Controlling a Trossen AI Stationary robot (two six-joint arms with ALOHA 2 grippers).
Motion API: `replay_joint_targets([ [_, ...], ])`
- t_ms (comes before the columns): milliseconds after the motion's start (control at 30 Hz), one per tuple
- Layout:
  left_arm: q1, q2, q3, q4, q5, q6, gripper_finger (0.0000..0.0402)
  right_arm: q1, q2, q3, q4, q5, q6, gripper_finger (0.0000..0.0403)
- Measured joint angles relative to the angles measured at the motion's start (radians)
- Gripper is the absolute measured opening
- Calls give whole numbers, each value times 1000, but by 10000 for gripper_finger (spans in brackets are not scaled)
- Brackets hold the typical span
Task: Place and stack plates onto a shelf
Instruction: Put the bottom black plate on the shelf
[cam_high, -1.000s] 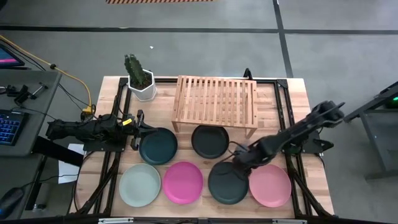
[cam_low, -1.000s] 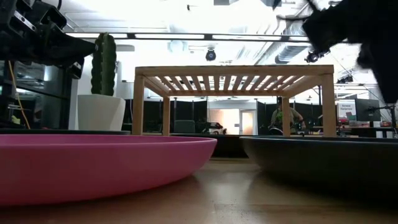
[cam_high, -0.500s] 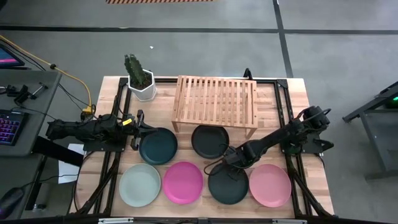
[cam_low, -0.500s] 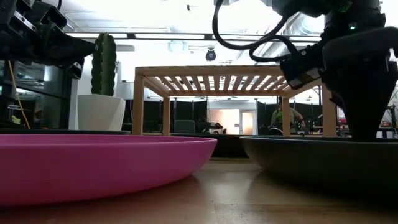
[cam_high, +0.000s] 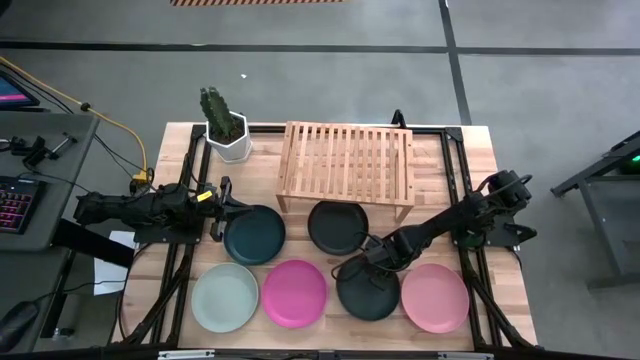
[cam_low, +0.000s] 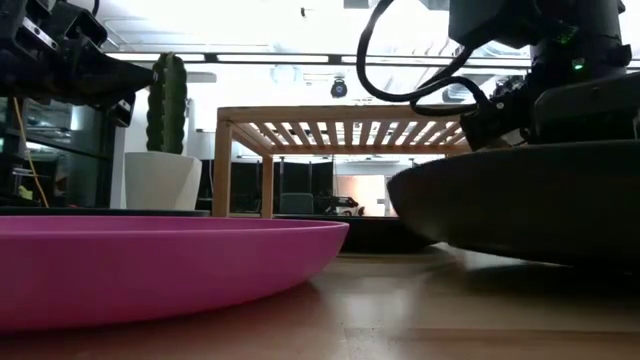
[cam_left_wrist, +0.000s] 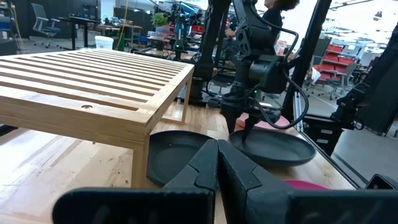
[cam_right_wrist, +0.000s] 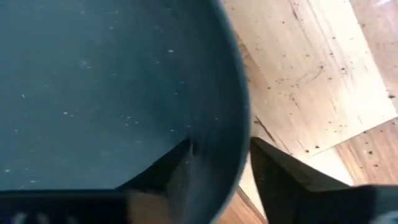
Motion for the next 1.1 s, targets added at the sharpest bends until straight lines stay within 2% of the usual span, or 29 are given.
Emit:
replay_joint_targets([
  [167,0,0,0,0,0,0,0,1,-1,1,30,-27,-24,37],
  [233,0,0,0,0,0,0,0,2,-10,3,40,-39,-44,11],
  [433,0,0,0,0,0,0,0,2,-85,-1,23,-37,-52,4],
  [633,0,0,0,0,0,0,0,-22,-235,-1,28,-51,-126,1],
  [767,0,0,0,0,0,0,0,-41,-362,-1,116,-123,-208,1],
  [867,0,0,0,0,0,0,0,-71,-437,-1,232,-146,-207,0],
  [1000,0,0,0,0,0,0,0,-159,-511,0,391,-72,-150,0],
  [1100,0,0,0,0,0,0,0,-254,-569,0,421,-1,-120,0],
])
